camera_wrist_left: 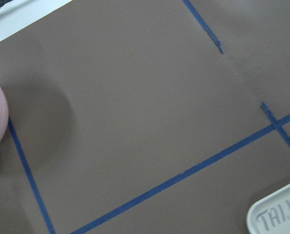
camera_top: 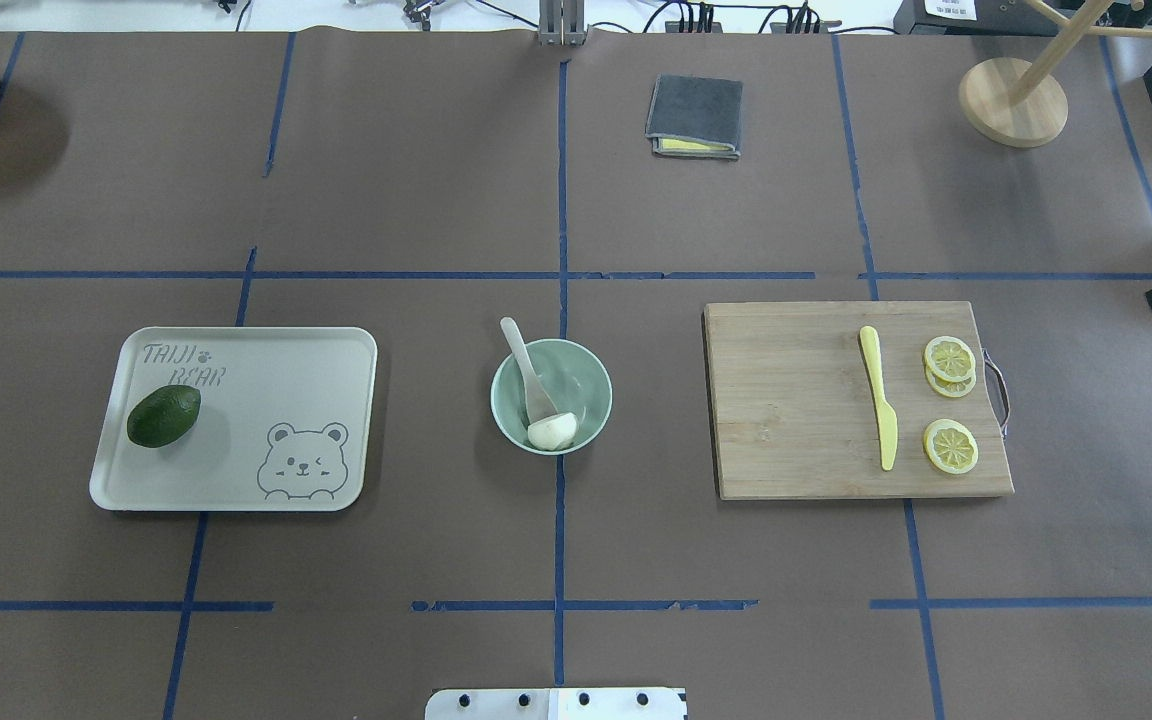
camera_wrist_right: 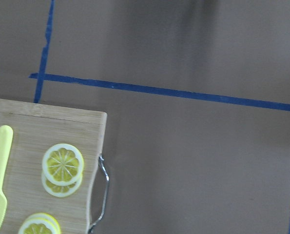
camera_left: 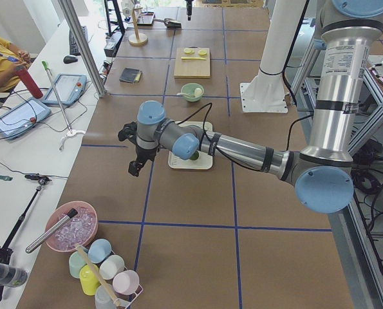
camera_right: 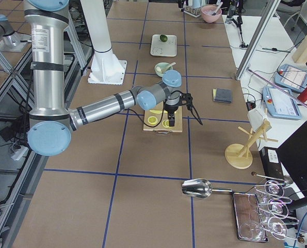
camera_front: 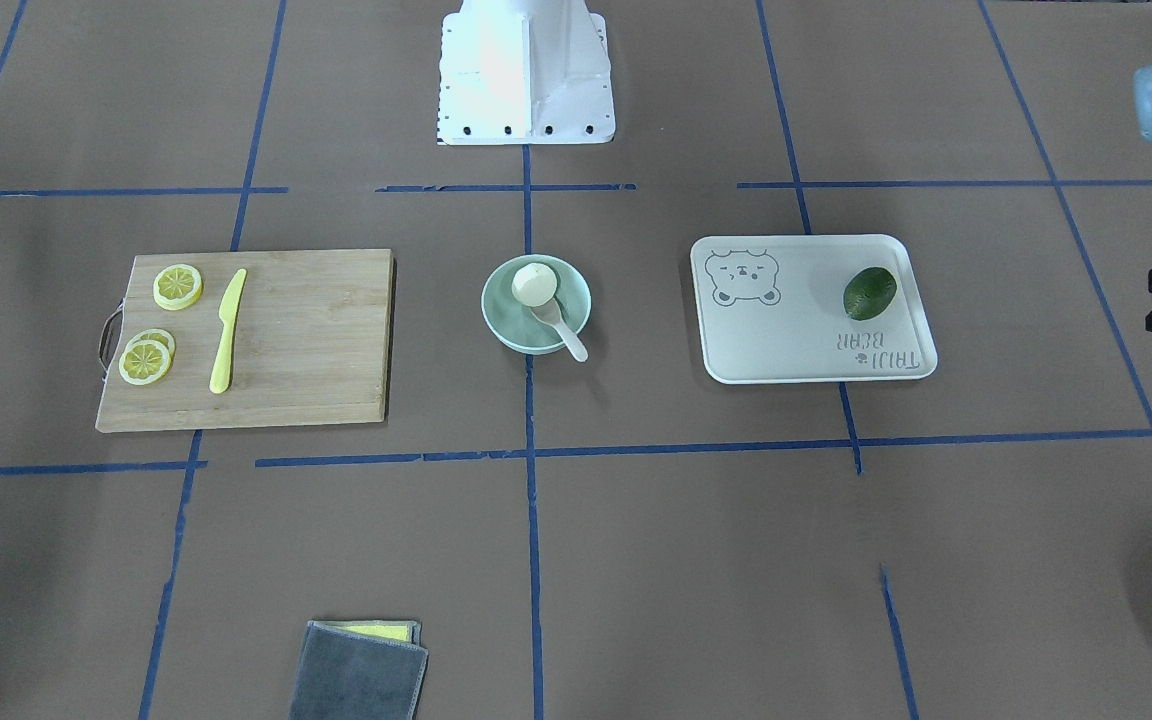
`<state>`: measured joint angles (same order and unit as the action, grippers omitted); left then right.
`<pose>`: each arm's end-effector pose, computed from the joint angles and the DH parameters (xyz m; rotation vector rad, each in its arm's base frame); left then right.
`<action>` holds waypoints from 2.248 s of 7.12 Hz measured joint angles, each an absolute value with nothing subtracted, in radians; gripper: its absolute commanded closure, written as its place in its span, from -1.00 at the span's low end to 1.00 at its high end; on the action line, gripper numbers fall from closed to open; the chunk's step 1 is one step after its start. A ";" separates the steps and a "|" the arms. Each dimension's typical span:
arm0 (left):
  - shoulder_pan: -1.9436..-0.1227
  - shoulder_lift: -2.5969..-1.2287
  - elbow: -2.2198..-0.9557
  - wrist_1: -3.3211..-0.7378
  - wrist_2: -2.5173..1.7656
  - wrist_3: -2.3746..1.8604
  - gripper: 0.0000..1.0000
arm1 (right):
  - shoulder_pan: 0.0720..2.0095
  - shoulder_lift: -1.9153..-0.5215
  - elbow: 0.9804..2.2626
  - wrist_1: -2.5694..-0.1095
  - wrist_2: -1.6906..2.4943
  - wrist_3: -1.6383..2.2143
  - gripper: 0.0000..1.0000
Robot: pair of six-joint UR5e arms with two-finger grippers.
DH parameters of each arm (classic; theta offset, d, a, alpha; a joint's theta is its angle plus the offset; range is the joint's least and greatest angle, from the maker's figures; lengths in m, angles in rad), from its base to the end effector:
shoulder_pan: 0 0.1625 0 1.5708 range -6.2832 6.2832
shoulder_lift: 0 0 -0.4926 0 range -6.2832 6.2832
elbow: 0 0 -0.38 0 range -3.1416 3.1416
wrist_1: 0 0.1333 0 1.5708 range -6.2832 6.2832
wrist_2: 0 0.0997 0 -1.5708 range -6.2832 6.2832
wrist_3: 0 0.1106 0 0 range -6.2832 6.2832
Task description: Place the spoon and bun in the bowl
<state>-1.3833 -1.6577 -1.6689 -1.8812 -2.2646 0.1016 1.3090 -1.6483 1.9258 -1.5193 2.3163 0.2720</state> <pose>0.0400 -0.5465 0.6108 0.4490 0.7044 0.4440 -0.0596 -0.4478 0.5942 0.1076 -0.7951 -0.1130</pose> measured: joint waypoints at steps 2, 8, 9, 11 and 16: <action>-1.454 -1.659 -1.623 -1.863 -2.315 0.196 -1.00 | 1.437 -1.625 1.874 -1.670 2.335 0.037 -1.00; -1.547 -1.527 -1.770 -1.625 -2.394 0.137 -1.00 | 1.500 -1.627 1.793 -1.697 2.411 -0.034 -1.00; -1.547 -1.506 -1.793 -1.624 -2.403 0.099 -1.00 | 1.502 -1.631 1.789 -1.698 2.406 -0.029 -1.00; -1.543 -1.480 -1.793 -1.631 -2.407 0.080 -1.00 | 1.503 -1.636 1.781 -1.697 2.400 -0.026 -1.00; -1.539 -1.505 -1.767 -1.645 -2.367 0.077 -1.00 | 1.503 -1.628 1.747 -1.696 2.379 -0.024 -1.00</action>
<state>-1.5389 -1.5051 -1.7665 -1.6450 -2.3668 0.0766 1.5033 -1.6279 1.7474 -1.6959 2.3786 -0.0240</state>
